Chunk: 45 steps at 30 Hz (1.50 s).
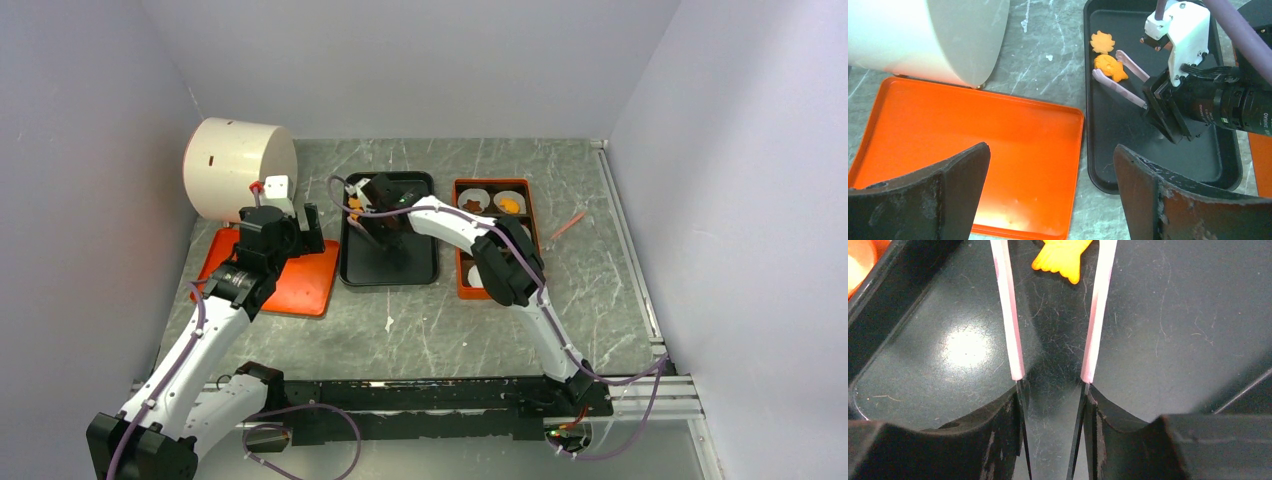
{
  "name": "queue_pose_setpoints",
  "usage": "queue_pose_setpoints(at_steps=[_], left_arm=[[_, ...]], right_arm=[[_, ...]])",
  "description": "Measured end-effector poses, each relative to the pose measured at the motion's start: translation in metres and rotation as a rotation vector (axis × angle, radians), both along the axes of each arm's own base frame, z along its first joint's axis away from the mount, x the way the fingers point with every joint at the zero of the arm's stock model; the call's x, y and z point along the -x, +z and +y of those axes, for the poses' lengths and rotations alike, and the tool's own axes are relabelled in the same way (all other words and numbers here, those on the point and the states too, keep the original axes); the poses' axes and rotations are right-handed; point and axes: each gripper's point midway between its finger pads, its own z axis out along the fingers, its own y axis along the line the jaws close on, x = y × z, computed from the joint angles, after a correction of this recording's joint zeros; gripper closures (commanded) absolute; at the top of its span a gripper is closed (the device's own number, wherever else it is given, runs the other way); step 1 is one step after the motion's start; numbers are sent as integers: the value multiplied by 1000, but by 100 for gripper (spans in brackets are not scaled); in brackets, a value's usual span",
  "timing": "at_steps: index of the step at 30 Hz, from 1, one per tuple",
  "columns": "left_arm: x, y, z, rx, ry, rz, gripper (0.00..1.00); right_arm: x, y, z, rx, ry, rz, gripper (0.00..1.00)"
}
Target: Pack the cookies
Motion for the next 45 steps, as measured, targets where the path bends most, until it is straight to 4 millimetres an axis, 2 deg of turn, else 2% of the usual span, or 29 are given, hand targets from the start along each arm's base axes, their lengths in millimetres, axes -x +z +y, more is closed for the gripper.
queue_pose_setpoints(at_steps=[8,15,20,28,36,45], left_arm=[[0,0,0,0,0,0,2],[0,0,0,0,0,0,2],[0,0,0,0,0,-1,2],[0,0,0,1,-1,-1,2],[0,0,-1,3,-6,0,2],[1,1,-11,18,-51,0,2]], right_arm=[[6,-3,0,-4,10,22,71],[26,4,-20,16,-7,49,77],[40,26,-33,2,-26,47,80],[65,77,-55,-70,-65,22,83],[94,101,-80,-109,-113,30,85],[125,132,-120,-120,-205,22,86]])
